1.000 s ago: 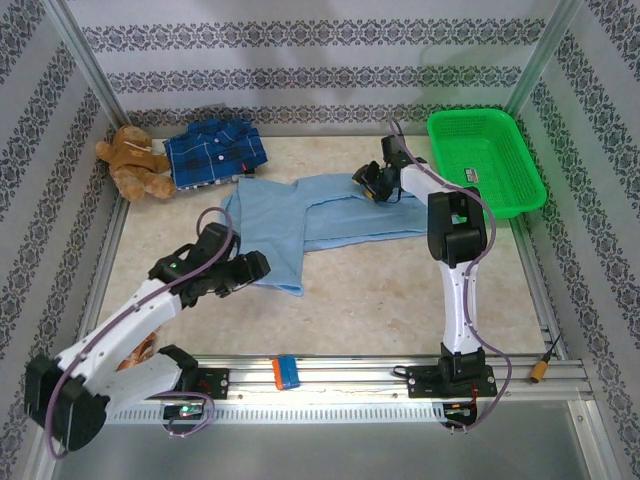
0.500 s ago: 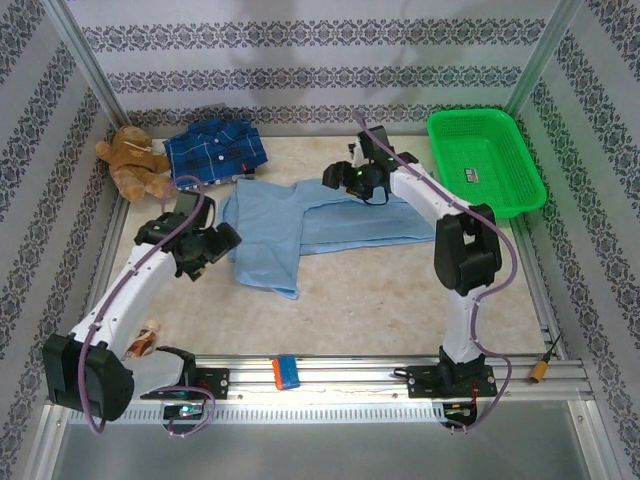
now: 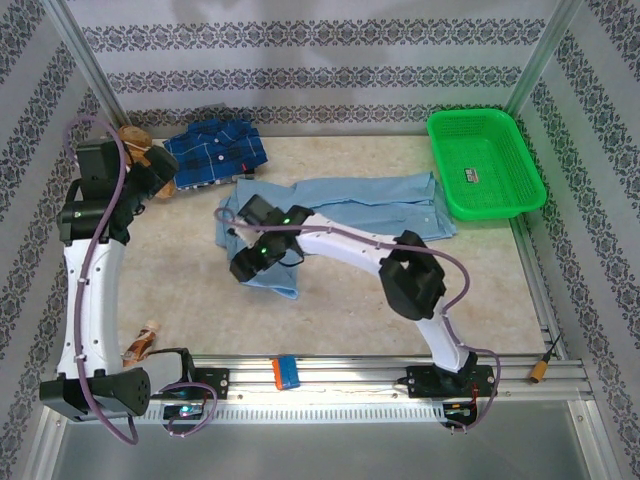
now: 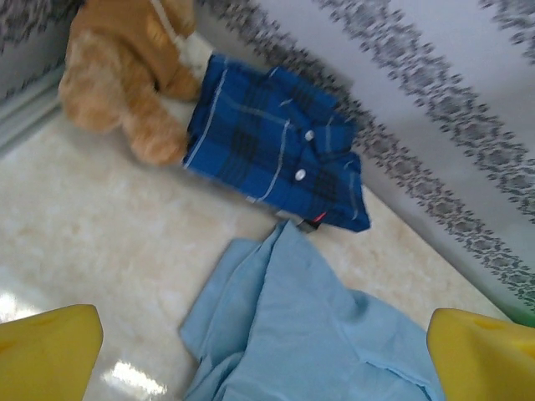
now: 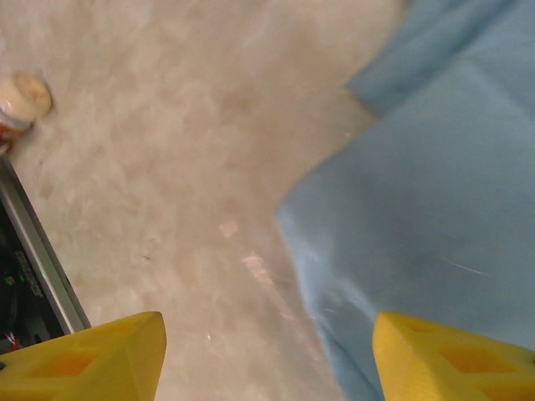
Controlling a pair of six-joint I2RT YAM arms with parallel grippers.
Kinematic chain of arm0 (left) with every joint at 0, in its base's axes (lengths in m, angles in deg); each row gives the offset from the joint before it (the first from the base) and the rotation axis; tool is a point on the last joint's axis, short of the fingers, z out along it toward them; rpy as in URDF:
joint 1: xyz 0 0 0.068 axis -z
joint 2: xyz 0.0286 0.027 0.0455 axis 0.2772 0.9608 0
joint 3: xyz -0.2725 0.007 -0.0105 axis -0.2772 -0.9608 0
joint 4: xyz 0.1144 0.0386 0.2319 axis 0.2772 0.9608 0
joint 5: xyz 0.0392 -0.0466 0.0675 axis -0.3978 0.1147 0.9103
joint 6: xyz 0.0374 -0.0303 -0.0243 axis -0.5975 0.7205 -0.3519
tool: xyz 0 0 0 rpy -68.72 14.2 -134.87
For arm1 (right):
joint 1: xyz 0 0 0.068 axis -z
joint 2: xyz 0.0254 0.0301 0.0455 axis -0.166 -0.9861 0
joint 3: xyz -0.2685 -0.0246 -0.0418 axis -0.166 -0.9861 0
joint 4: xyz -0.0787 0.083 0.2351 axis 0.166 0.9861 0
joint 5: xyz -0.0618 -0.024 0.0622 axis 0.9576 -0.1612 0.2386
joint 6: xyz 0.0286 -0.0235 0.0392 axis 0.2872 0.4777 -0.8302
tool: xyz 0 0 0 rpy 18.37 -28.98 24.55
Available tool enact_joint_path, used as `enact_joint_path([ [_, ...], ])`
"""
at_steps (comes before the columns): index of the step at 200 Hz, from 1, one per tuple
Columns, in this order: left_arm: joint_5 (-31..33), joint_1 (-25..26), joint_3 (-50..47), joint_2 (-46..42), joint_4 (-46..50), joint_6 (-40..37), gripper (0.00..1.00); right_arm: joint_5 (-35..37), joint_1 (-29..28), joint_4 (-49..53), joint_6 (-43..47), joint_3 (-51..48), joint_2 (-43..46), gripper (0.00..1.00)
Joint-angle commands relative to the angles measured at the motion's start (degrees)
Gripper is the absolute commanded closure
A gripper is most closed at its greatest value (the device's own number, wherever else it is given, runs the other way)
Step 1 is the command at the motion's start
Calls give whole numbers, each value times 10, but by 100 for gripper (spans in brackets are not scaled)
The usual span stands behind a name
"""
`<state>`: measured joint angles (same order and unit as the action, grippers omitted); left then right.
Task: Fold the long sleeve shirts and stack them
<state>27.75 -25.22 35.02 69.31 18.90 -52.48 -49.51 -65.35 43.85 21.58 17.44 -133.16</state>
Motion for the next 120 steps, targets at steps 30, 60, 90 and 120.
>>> enact_joint_path([
  [30,-30,-5,45,-14,-8,-90,0,147,-29,102,52,135,-87,36],
  [60,-29,-5,46,-27,8,-111,0,183,-46,120,68,184,-125,39],
  [90,-28,-5,44,-34,23,-121,0,192,-56,137,72,214,-148,40],
  [120,-33,-5,33,-37,17,-118,0,202,-66,138,75,221,-157,41],
])
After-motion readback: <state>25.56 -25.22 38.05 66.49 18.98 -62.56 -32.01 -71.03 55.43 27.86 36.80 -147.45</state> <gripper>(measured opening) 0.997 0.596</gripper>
